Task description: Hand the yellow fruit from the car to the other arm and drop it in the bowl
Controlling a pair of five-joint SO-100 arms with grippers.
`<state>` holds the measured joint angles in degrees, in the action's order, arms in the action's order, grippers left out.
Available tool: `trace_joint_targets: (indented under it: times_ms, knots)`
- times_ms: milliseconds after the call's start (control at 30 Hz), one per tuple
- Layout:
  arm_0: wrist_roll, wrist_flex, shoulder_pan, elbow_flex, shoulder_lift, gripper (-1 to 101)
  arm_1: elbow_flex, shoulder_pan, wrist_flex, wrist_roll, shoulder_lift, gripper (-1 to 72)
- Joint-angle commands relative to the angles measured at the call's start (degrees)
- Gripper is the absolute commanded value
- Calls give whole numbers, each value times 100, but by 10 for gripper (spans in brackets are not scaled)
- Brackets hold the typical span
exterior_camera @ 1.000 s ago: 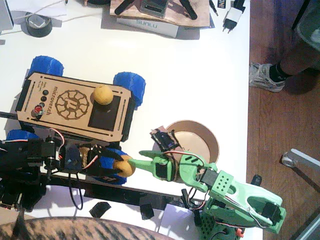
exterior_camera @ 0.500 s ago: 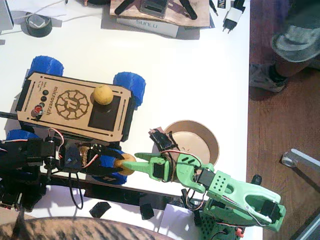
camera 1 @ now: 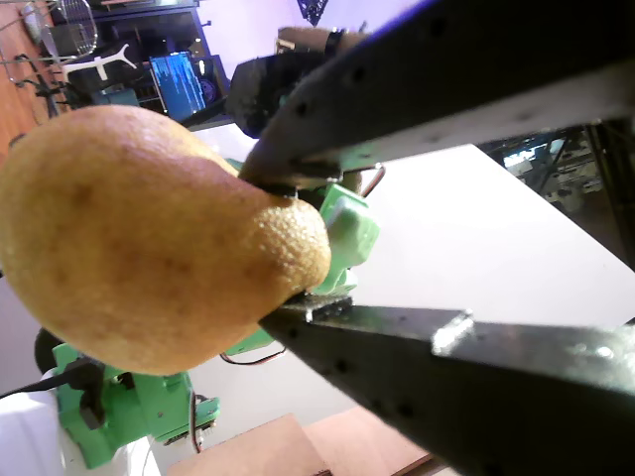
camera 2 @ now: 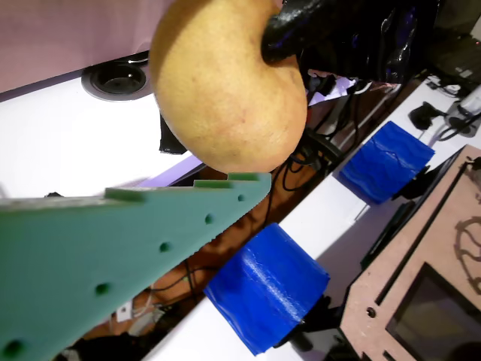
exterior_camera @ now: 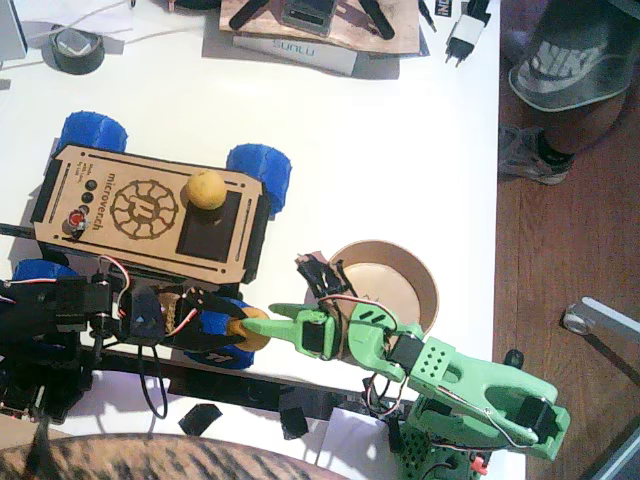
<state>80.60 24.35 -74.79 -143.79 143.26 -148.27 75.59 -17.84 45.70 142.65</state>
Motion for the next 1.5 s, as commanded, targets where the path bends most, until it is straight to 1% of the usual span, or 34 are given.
trace_joint_targets:
  times_ms: [0,400,467,533,600,733,833,933,967,1133,1233,1333,1467]
  knots:
    - [70,-202,-18,123,26,-1,229,-79,114,-88,-79,264]
    - [70,-193,-18,123,18,-1,396,-79,343,-123,-545,256]
    - [70,-193,-18,123,18,-1,404,-70,343,18,-580,237]
    - [70,-193,-18,123,18,-1,404,-62,308,237,-580,201]
    - [70,-193,-18,123,18,-1,413,-53,308,290,-589,183]
    - [70,-193,-18,123,18,-1,448,-44,229,527,-562,120]
    - [70,-193,-18,123,18,-1,466,-26,149,519,-554,88]
    - [70,-193,-18,123,18,-1,466,-18,97,510,-554,84]
    - [70,-193,-18,123,18,-1,466,-18,88,510,-554,88]
    - [62,-193,-18,123,18,-1,501,-44,114,308,-562,177]
    - [62,-193,-18,123,18,-1,510,-44,105,-44,-483,231]
    - [62,-193,-18,123,9,-1,448,-35,44,-88,-193,250]
    - [62,-193,-18,123,0,-1,457,-35,-264,-105,132,269]
